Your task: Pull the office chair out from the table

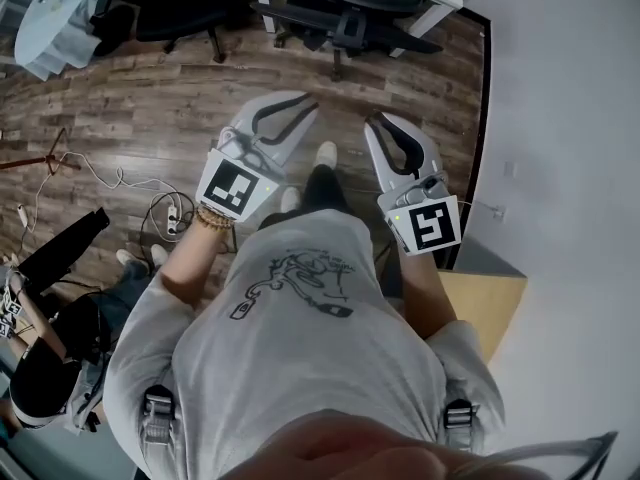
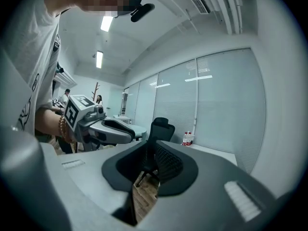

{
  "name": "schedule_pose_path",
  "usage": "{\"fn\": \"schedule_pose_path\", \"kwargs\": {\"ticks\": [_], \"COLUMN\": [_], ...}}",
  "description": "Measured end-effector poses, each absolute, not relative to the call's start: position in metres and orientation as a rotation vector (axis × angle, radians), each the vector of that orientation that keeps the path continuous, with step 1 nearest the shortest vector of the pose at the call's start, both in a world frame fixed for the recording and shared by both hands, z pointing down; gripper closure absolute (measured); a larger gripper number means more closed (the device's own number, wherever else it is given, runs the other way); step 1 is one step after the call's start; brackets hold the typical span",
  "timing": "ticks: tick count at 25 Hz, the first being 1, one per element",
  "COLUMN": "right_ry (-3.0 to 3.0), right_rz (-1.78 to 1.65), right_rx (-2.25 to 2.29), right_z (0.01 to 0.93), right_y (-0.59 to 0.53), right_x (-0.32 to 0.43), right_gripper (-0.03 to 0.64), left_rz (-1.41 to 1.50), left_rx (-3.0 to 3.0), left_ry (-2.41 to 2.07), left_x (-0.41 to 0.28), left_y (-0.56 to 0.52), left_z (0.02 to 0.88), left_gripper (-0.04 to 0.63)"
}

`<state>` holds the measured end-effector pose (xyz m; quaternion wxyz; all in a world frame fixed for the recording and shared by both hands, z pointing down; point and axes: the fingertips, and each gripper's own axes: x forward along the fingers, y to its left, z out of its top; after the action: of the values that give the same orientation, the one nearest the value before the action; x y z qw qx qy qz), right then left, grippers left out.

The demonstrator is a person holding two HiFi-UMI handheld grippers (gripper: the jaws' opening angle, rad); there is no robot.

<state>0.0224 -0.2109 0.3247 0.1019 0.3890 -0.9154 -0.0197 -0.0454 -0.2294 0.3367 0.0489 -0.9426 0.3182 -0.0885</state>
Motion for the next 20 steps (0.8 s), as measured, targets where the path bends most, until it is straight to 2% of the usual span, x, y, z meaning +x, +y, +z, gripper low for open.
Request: {"fn": "schedule_pose_path", "kwargs": {"ticks": [20], "right_ry": [-2.488], "right_rz": [-0.199], "right_rx": [0.933], "right_z": [0.399], "right_y": [-0.328], "right_x": [0.061], "right_gripper": [0.526], "left_rz": [-0.721], "left_rx": [-2.691], "left_ry": [0.759], "left_x": [-0.008], "left_y": [-0.342], "left_z": [0.426], "left_gripper": [0.524]}}
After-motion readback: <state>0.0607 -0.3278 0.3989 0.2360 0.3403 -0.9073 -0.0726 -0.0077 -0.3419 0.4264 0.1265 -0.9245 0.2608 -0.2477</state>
